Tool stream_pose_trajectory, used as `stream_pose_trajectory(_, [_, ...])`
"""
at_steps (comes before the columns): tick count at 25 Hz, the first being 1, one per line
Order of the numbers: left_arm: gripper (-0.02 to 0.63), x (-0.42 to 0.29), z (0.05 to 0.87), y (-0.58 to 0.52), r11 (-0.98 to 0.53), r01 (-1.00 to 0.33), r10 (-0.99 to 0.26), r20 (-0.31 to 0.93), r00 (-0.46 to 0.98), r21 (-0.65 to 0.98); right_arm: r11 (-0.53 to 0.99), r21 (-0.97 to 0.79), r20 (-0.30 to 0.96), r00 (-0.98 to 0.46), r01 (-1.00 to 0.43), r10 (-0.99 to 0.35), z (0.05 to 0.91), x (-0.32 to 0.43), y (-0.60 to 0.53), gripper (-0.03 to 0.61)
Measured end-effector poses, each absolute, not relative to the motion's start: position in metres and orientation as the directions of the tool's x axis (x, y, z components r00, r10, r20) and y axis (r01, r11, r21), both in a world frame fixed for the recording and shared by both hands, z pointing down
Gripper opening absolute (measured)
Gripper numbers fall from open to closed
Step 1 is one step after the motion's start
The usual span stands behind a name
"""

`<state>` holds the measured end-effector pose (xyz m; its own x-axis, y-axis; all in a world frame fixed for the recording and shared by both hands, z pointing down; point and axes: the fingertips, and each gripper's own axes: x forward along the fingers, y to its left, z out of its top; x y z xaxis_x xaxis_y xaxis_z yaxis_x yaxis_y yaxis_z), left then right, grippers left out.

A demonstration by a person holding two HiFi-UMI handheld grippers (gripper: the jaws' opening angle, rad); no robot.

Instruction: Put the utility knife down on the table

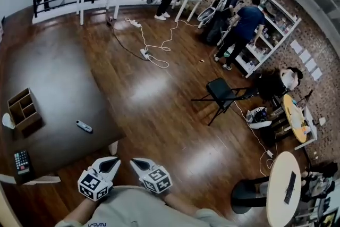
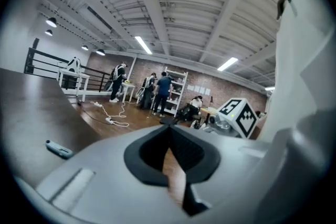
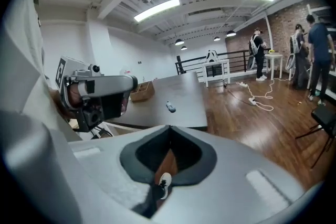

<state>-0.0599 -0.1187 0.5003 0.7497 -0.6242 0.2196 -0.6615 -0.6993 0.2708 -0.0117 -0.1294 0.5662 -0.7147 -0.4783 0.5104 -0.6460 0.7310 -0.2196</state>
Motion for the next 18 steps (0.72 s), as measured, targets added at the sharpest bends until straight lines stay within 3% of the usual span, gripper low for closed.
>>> stream_pose_trajectory(7, [-0.012,0.037,0.48,-0.063,-0.73,-0.644,-0.603,0.227,0.765,0.228,0.727,-0.182,0.447,-0.715,-0.662,-0.538,0.529,0.082,-0.095,0.002])
stream_pose_trajectory(14, [-0.012,0.02,0.468,-0.057,-0.718,-0.669,-0.64,0.196,0.743,0.194,0.672,-0.137,0.335,-0.672,-0.728,-0.66,0.497,0.109,-0.096,0.002])
stream_pose_trajectory(18, [-0.012,-0.04,0.455,-0.035,-0.702,-0.695,-0.667,0.197,0.718,0.154,0.59,-0.112,0.308,-0.593,-0.799,-0.744,0.467,0.132,-0.087,0.002])
